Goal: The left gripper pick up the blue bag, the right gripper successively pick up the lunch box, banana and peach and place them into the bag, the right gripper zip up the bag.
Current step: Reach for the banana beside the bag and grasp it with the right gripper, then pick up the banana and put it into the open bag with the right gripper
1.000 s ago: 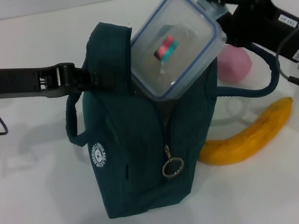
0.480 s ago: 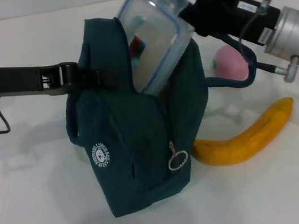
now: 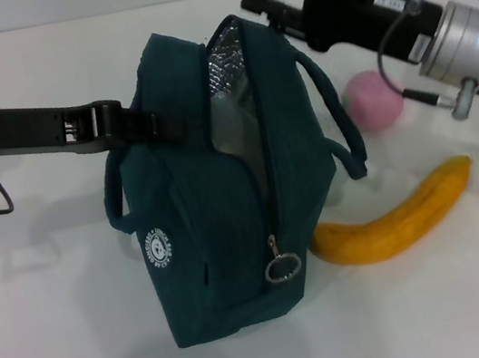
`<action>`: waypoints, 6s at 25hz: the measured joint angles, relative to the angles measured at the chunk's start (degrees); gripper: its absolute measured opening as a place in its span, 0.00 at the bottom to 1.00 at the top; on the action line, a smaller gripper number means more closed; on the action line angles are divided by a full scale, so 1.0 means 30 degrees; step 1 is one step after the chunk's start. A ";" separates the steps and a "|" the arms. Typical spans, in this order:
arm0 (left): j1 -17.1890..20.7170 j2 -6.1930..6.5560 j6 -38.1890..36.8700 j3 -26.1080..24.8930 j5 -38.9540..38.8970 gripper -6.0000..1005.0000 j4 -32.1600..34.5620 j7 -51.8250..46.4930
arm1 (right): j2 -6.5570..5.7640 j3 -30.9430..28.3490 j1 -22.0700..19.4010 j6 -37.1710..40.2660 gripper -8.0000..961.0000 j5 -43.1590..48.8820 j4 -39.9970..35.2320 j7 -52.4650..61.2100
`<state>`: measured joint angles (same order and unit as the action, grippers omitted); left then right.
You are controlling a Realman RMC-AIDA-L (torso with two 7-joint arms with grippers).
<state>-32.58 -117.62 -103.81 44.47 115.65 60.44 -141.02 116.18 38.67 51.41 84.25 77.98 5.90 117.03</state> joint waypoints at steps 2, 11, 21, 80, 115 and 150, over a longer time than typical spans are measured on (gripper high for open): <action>0.0045 0.0048 0.0001 0.0001 -0.0001 0.04 0.0001 0.0014 | 0.0001 0.0000 -0.0294 0.0205 0.44 -0.0018 -0.0907 0.0259; 0.0144 0.0117 0.0033 0.0000 0.0000 0.04 -0.0016 0.0121 | -0.0153 0.0035 -0.3948 0.0661 0.74 -0.0622 -0.6038 -0.0874; 0.0201 0.0044 0.0021 -0.0002 0.0001 0.04 -0.0020 0.0132 | -0.0377 0.1510 -0.5819 0.1084 0.82 -0.0379 -0.7694 -0.4865; 0.0297 -0.0112 0.0591 -0.0234 -0.0939 0.04 -0.0697 0.0635 | 0.0001 1.7104 0.1351 0.4038 0.80 2.1388 -2.1131 -0.3833; 0.0313 -0.0140 0.0734 -0.0235 -0.0934 0.04 -0.0722 0.0898 | 0.0001 2.0661 0.1527 0.2133 0.62 2.0164 -2.0922 -0.3340; 0.0834 0.0112 0.0780 -0.1479 -0.1012 0.05 -0.1347 0.1949 | -0.0194 1.7898 -0.0297 0.5842 0.47 2.1779 -2.3398 -0.1372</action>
<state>-30.08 -117.28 -101.47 40.04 112.62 56.40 -135.17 115.60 92.36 50.51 101.77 143.32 -64.30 112.91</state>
